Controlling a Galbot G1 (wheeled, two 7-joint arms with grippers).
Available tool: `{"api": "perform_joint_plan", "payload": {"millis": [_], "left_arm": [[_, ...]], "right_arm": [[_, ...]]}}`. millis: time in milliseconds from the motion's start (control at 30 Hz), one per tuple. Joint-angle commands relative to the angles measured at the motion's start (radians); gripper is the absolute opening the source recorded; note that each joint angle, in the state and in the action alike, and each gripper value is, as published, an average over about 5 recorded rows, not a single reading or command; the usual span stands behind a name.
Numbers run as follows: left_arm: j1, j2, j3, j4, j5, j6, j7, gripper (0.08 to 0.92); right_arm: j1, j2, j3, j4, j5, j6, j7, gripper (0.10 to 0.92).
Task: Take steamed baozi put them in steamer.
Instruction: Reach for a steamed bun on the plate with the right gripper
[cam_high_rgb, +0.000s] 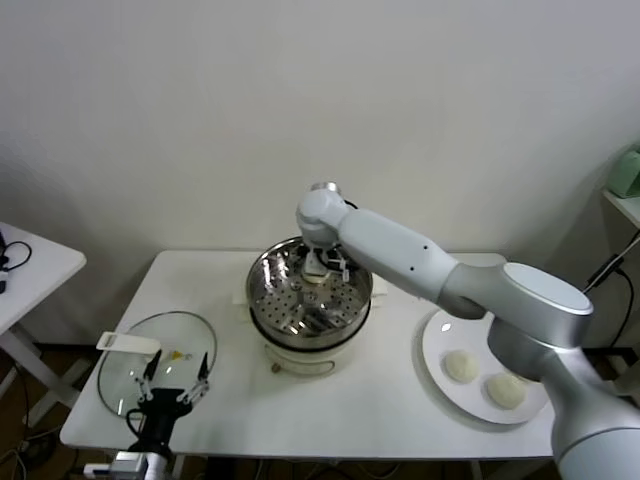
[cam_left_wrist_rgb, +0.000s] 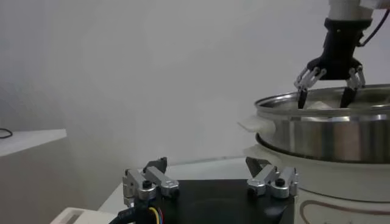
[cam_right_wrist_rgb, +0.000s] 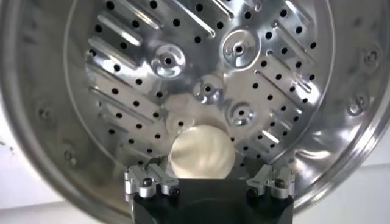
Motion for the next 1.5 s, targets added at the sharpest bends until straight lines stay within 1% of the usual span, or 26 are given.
{"api": "perform_joint_plan", "payload": {"millis": [33,133,267,367,500,600,667,767,900,1033,1200,1500], "left_arm": [[-0.006,0.019,-0.001,-0.002,-0.006,0.005,-0.001,0.823],[-0.005,0.031,0.0,-0.011,-0.037,0.015,-0.004,0.823],[-0.002,0.04,0.002,-0.023,-0.062,0.025,-0.02,0.823],[-0.003,0.043,0.001,-0.019,-0.062,0.028,-0.03,0.823],[0.0,0.045,0.005,-0.018,-0.062,0.026,-0.032,0.823],[0.001,0.044,0.009,-0.016,-0.064,0.025,-0.032,0.823],[0.002,0.043,0.01,-0.017,-0.066,0.025,-0.033,0.823],[0.003,0.042,0.01,-0.023,-0.068,0.026,-0.033,0.823],[0.004,0.039,0.018,-0.029,-0.067,0.027,-0.033,0.823],[0.004,0.036,0.026,-0.03,-0.065,0.03,-0.034,0.823],[0.008,0.032,0.029,-0.031,-0.061,0.03,-0.033,0.823],[0.012,0.022,0.033,-0.025,-0.056,0.028,-0.032,0.823]], "right_arm": [[0.109,-0.101,-0.041,0.14,0.147,-0.025,-0.028,0.823],[0.2,-0.196,-0.097,0.219,0.329,-0.103,-0.045,0.823],[0.36,-0.353,-0.226,0.31,0.645,-0.286,-0.052,0.823],[0.467,-0.455,-0.325,0.338,0.851,-0.393,-0.052,0.823],[0.519,-0.582,-0.427,0.342,1.031,-0.514,-0.019,0.823],[0.51,-0.691,-0.46,0.347,1.133,-0.6,0.011,0.823],[0.486,-0.759,-0.462,0.362,1.153,-0.633,0.021,0.823],[0.42,-0.854,-0.448,0.4,1.146,-0.67,0.037,0.823],[0.234,-0.961,-0.329,0.452,1.078,-0.709,0.09,0.823],[-0.005,-1.025,-0.16,0.483,1.013,-0.745,0.135,0.823],[-0.256,-1.044,-0.01,0.472,0.946,-0.759,0.14,0.823],[-0.357,-0.999,-0.006,0.414,0.899,-0.756,0.108,0.823]]}}
